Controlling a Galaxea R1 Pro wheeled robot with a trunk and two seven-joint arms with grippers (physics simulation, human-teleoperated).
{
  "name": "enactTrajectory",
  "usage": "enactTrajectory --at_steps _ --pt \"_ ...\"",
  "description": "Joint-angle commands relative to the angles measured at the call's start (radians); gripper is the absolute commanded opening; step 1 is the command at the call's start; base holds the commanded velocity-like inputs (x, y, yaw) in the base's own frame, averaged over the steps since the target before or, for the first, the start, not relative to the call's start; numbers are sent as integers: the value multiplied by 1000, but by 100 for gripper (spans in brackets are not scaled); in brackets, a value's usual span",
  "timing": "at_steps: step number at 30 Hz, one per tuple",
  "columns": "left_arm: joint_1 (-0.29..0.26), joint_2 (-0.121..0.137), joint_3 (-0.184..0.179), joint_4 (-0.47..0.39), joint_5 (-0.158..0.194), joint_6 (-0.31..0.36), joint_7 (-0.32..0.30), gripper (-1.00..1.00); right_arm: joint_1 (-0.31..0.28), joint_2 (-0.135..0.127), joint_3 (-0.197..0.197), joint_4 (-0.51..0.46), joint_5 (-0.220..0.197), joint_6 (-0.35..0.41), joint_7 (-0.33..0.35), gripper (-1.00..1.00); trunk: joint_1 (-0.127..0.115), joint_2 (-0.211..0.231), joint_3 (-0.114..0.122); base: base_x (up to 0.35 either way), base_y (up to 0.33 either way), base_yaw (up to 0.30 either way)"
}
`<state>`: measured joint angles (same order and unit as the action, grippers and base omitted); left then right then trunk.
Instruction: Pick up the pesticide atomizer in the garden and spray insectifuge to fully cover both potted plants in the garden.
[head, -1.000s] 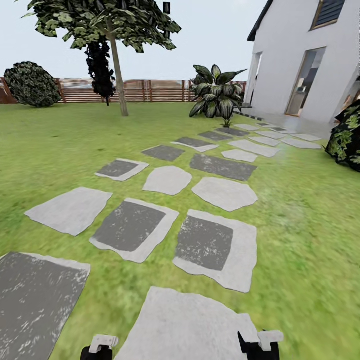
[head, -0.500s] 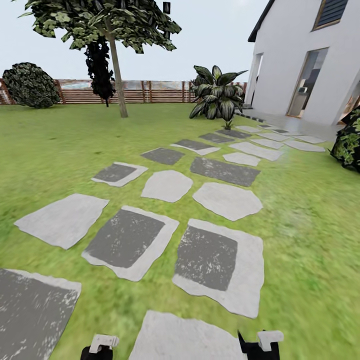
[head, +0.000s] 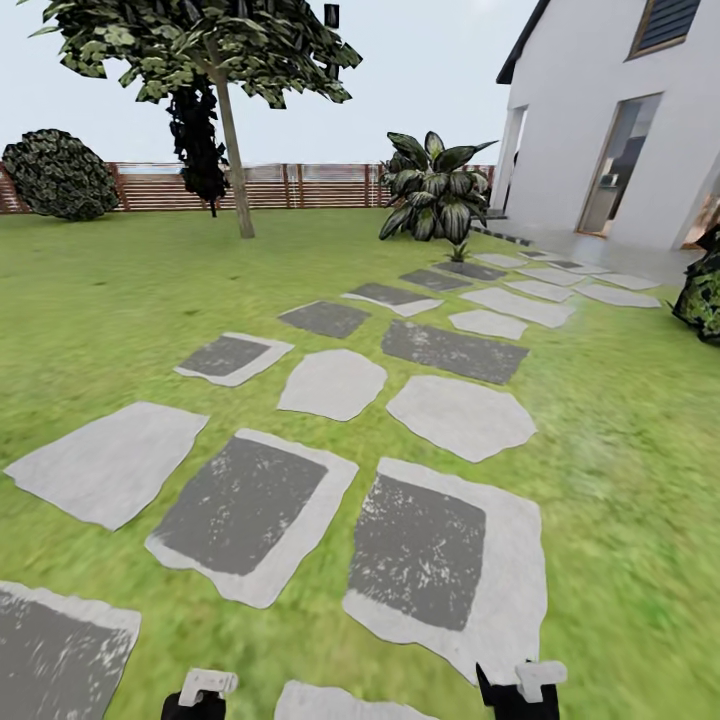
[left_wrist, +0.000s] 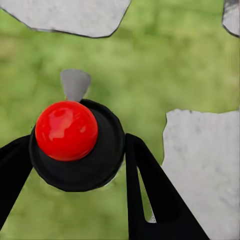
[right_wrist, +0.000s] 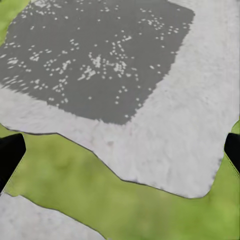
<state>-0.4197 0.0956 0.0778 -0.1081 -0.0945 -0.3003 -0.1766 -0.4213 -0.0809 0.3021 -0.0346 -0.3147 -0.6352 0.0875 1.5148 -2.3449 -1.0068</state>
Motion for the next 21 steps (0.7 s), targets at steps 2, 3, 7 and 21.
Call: enactTrajectory --at_steps 2,3,7,21 --pt "-1 0 9 1 -10 -3 -3 -100 -1 0 2 1 -11 -3 9 100 0 0 -1 338 0 0" --pt "-1 1 9 1 -10 -3 -3 -100 -1 0 2 1 -11 -3 9 100 0 0 -1 338 0 0" --pt "-1 1 10 1 -10 -3 -3 -100 -1 0 2 2 -11 -2 9 100 0 0 -1 338 0 0" --pt "-1 0 9 1 -10 -3 -3 -100 39 0 2 4 -11 0 10 100 0 0 -1 338 0 0"
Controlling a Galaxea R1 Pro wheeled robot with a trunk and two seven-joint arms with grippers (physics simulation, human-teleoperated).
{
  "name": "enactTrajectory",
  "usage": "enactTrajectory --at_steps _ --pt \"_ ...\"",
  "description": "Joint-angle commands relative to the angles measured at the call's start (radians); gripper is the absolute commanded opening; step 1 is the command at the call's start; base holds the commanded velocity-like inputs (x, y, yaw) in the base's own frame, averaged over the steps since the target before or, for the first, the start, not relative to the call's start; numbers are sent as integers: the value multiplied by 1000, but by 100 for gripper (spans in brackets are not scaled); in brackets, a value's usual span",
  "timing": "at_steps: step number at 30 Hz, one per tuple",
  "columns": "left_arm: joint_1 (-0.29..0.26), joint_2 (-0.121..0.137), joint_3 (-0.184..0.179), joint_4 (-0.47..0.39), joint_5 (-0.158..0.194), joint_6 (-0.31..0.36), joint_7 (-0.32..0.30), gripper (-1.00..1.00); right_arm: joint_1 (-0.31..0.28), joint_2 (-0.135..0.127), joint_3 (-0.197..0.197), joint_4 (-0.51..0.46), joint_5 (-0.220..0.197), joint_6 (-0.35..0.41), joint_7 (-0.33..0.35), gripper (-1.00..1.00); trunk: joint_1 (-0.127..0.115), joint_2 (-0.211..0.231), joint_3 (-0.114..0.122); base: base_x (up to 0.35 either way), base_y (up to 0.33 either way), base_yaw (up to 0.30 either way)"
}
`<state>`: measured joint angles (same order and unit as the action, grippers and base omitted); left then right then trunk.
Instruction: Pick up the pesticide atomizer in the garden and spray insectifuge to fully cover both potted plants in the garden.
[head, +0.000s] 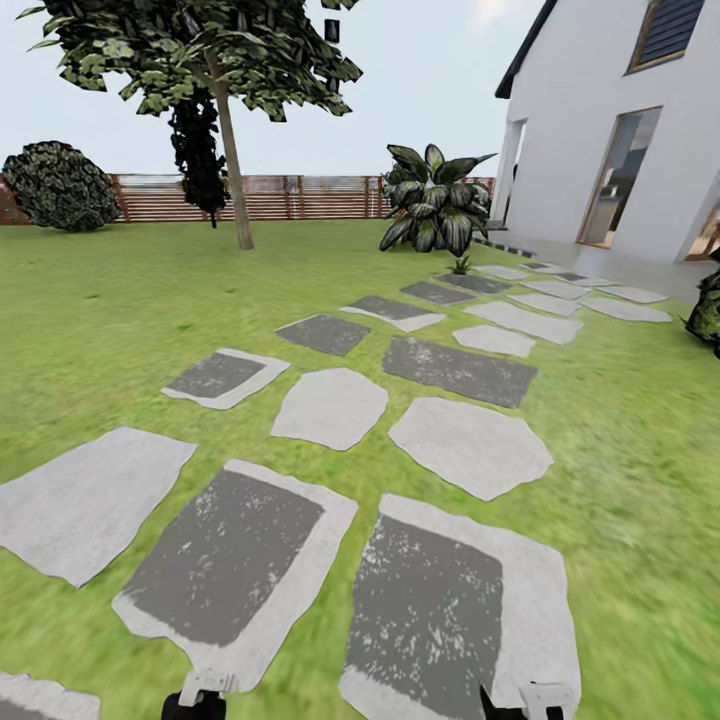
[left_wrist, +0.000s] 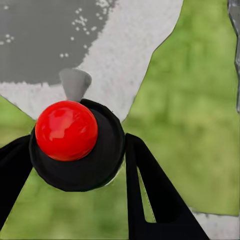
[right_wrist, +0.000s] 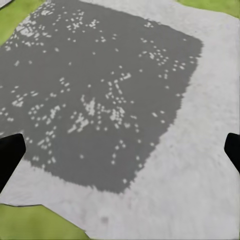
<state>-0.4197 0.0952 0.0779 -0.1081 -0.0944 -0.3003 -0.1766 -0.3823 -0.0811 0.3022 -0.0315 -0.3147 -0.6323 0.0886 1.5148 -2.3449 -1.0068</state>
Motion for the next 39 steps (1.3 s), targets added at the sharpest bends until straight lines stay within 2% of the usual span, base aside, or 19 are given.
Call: enactTrajectory --at_steps 1,39 --pt "-1 0 9 1 -10 -3 -3 -100 3 0 2 1 -10 -3 9 100 0 0 -1 338 0 0" --pt "-1 1 10 0 -10 -3 -3 -100 14 0 2 1 -10 -3 8 100 0 0 -1 338 0 0"
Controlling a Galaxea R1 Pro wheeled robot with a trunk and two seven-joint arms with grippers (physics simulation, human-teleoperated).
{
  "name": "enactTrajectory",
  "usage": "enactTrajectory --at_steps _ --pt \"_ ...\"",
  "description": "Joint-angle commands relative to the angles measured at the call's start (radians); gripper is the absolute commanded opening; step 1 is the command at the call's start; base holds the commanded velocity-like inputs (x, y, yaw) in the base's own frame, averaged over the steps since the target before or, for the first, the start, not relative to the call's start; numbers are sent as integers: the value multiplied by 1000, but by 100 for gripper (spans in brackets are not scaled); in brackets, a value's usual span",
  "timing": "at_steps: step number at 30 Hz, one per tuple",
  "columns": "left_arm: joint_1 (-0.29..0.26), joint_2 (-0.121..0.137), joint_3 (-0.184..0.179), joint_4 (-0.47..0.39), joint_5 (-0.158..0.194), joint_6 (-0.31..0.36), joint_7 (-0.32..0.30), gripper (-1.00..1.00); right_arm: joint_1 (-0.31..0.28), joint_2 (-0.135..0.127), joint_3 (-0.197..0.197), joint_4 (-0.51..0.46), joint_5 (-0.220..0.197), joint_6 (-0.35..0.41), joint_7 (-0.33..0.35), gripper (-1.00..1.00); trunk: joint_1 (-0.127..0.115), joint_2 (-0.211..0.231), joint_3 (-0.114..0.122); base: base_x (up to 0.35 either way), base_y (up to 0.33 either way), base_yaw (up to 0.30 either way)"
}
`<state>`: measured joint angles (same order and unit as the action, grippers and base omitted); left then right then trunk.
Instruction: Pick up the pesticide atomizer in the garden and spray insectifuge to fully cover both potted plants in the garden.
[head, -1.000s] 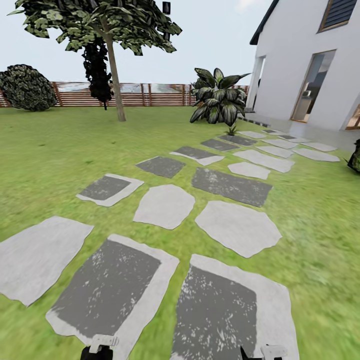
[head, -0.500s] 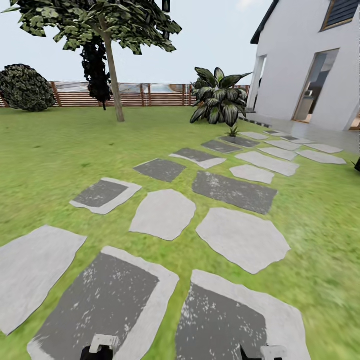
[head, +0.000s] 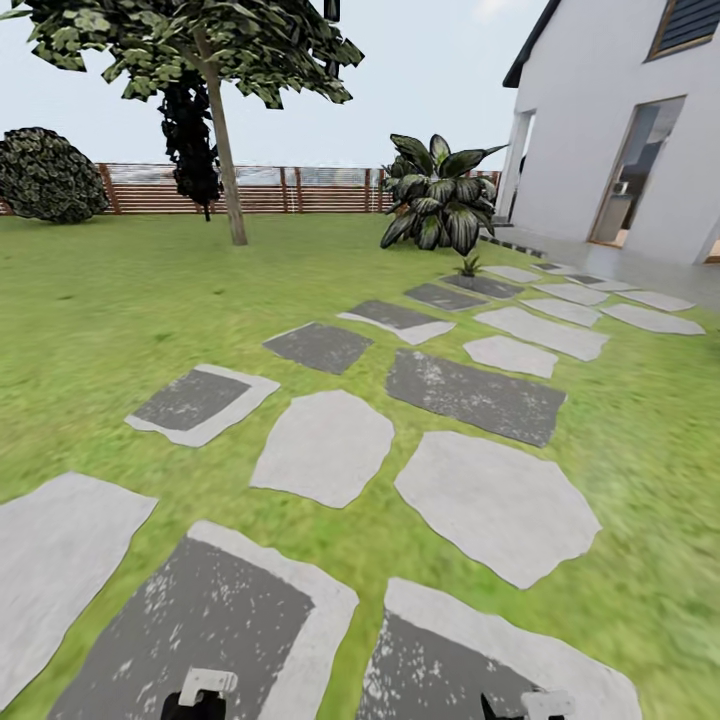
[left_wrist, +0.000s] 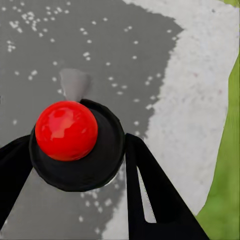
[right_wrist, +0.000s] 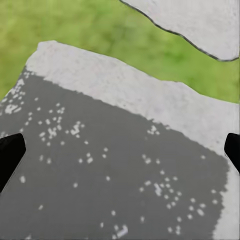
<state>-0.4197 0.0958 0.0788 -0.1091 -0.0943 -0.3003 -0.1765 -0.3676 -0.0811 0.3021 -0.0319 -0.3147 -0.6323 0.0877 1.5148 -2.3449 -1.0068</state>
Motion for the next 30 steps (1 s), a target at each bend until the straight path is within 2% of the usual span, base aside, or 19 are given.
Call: enactTrajectory --at_steps 1,30 --pt "-1 0 9 0 -10 -3 -3 -100 -1 0 2 1 -11 -3 9 100 0 0 -1 338 0 0" --pt "0 -1 7 0 -13 -3 -3 -100 -1 0 2 1 -11 -3 9 100 0 0 -1 338 0 0"
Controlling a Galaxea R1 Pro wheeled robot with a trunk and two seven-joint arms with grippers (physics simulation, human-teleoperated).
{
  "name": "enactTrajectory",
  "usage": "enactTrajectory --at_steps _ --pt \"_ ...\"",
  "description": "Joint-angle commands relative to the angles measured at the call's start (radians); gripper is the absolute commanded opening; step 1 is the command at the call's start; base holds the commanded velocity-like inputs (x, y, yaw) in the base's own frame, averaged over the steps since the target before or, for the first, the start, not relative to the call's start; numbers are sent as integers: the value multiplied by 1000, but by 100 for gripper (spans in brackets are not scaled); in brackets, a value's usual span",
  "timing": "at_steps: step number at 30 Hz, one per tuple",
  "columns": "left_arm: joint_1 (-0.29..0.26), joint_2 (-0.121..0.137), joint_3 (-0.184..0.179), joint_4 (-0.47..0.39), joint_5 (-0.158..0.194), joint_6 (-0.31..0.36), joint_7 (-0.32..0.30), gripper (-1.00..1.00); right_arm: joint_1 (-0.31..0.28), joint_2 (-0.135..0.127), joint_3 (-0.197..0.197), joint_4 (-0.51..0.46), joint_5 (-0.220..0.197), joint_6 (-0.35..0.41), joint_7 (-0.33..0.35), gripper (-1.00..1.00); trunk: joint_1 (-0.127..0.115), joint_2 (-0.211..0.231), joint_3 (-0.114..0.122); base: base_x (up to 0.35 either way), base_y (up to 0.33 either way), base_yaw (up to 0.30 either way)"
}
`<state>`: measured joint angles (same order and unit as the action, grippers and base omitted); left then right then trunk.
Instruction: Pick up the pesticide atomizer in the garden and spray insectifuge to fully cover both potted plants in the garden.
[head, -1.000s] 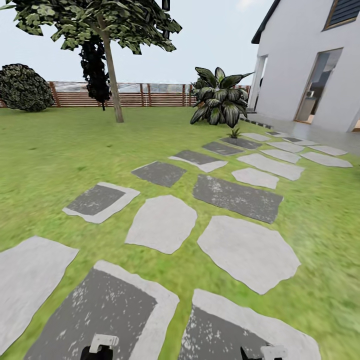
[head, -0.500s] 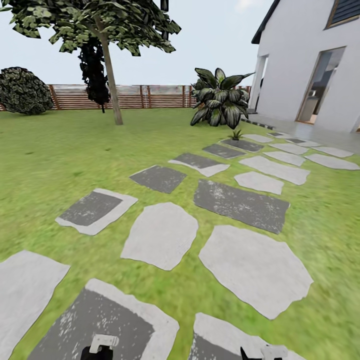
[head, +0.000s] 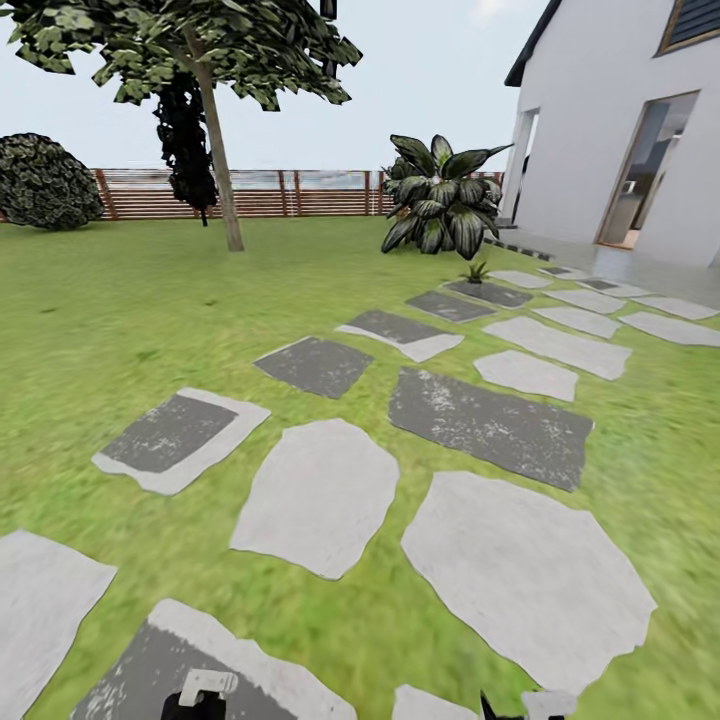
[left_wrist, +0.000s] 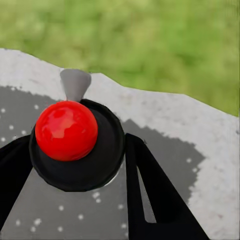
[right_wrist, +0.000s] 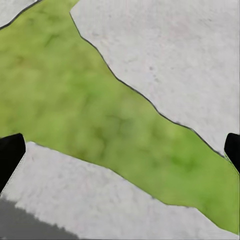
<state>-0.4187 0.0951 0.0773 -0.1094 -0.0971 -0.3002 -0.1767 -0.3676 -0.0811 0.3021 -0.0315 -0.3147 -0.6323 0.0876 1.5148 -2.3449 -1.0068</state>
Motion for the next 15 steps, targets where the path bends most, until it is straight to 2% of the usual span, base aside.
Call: enactTrajectory --at_steps 1,15 --pt "-1 0 9 1 -10 -3 -3 -100 -1 0 2 1 -11 -3 9 100 0 0 -1 338 0 0" --pt "-1 -1 8 1 -9 -3 -4 -100 -1 0 2 1 -11 -3 10 100 0 0 -1 338 0 0"
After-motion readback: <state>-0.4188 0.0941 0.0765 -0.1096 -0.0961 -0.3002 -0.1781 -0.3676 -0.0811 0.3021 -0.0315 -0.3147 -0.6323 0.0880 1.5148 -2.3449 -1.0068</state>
